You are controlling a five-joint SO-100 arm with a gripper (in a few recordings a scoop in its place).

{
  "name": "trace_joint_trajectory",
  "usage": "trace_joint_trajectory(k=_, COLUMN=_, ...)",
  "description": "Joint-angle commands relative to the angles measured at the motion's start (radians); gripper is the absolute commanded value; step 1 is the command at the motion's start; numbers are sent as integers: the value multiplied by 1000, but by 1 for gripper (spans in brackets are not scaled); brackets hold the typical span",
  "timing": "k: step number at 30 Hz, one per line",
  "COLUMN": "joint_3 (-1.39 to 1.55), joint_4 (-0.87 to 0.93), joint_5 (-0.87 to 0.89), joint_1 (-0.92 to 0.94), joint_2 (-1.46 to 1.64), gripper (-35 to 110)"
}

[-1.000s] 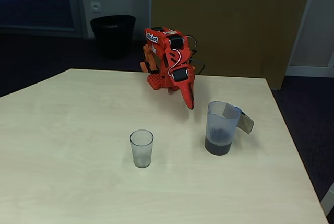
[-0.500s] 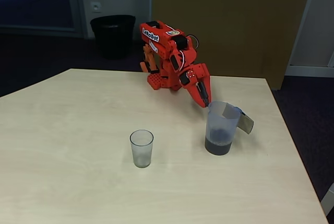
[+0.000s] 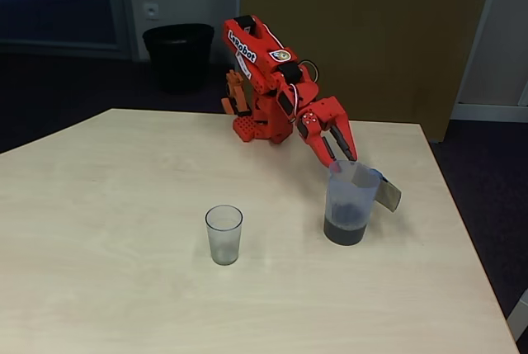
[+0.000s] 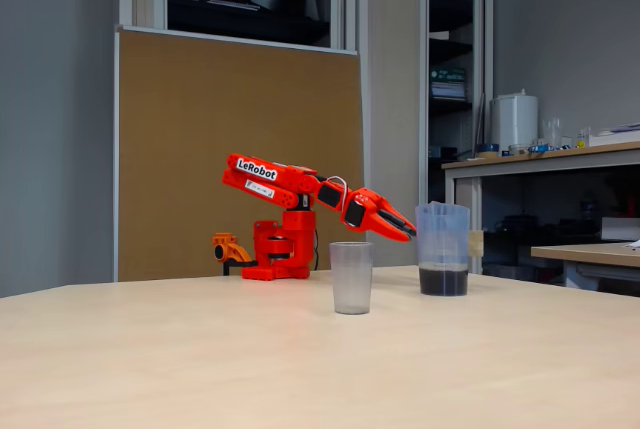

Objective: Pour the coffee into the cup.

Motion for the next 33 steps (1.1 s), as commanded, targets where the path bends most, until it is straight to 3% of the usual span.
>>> trace_joint_trajectory(k=1, joint_3=-5, joint_4=-81, joint_5=114, joint_1=-55, joint_2=-57, gripper=17)
trace_joint_trajectory(k=6, joint_3=-8, joint_4=-144, joint_5=164, joint_1=-110, joint_2=-97, gripper=21)
trace_joint_trajectory(k=21, joint_3=-17, joint_4=-597, joint_5=51, joint_1=-75, joint_2=-417, gripper=24)
trace_joint_trajectory(k=33, joint_3=-152, joint_4=-770, joint_5=72, joint_1=-78, joint_2=-727, gripper=23)
